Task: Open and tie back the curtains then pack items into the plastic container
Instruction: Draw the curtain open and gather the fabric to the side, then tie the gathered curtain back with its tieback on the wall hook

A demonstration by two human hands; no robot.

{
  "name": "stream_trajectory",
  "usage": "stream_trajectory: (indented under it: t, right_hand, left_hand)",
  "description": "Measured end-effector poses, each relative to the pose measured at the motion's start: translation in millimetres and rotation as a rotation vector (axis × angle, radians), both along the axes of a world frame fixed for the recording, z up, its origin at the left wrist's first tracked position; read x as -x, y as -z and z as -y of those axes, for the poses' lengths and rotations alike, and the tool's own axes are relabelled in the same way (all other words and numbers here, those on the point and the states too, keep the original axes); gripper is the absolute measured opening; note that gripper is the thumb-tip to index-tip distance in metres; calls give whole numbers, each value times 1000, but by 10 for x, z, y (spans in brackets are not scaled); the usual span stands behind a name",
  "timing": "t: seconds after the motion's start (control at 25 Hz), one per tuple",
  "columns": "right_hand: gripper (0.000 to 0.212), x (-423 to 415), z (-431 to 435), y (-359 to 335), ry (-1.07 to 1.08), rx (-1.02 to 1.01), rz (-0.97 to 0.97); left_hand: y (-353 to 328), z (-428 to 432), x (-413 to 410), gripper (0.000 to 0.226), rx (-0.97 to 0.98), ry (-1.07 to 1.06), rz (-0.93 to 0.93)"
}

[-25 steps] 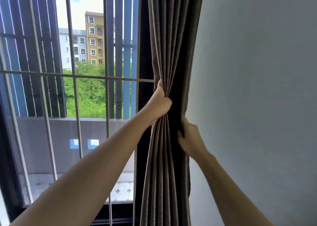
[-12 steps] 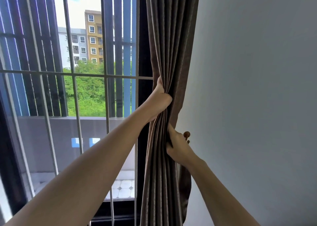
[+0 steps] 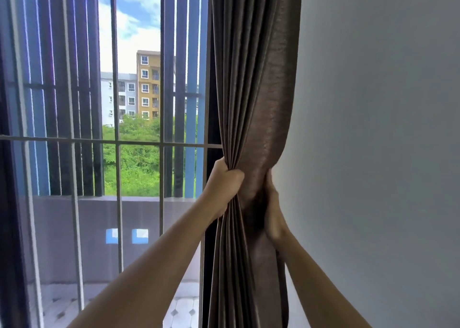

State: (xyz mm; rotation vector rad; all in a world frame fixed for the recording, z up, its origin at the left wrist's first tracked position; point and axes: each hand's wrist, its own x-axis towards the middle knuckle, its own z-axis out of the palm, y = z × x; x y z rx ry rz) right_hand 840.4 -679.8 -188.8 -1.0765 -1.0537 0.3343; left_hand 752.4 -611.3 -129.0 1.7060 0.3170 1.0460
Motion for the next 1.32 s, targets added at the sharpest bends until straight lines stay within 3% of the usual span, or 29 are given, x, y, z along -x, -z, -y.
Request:
stream_trajectory:
  t: [0.16, 0.36, 0.64, 0.72, 0.84, 0.96, 1.08, 1.2, 1.32]
  right_hand:
    - [67, -149, -86, -336, 27, -2, -5]
    - [72, -196, -38, -328, -47, 77, -98]
    - [63, -257, 8, -397, -160, 80, -104]
    - [63, -267, 13, -389, -200, 84, -96]
    - [66, -268, 16, -367, -207, 80, -75]
    - [69, -207, 55, -301, -193, 112, 51]
    - [49, -45, 72, -76, -239, 109, 167]
    - [60, 32, 60, 153, -76, 127, 277]
    - [69, 35, 45, 406, 36, 213, 268]
  left_hand:
    - [-2, 21, 10, 19, 126, 99, 61]
    - [-24, -80, 17, 34, 134, 94, -29]
    - [-63, -153, 76, 41, -187, 23, -190]
    - [-114, -252, 86, 51, -384, -53, -360]
    - [-235, -264, 154, 33, -578, -143, -627]
    - [-381, -207, 264, 8, -386, -46, -704]
    - [-428, -227, 231, 21, -335, 40, -684]
    - [-440, -201, 184, 27, -396, 156, -639]
    - [-466, -154, 129, 30, -413, 237, -645]
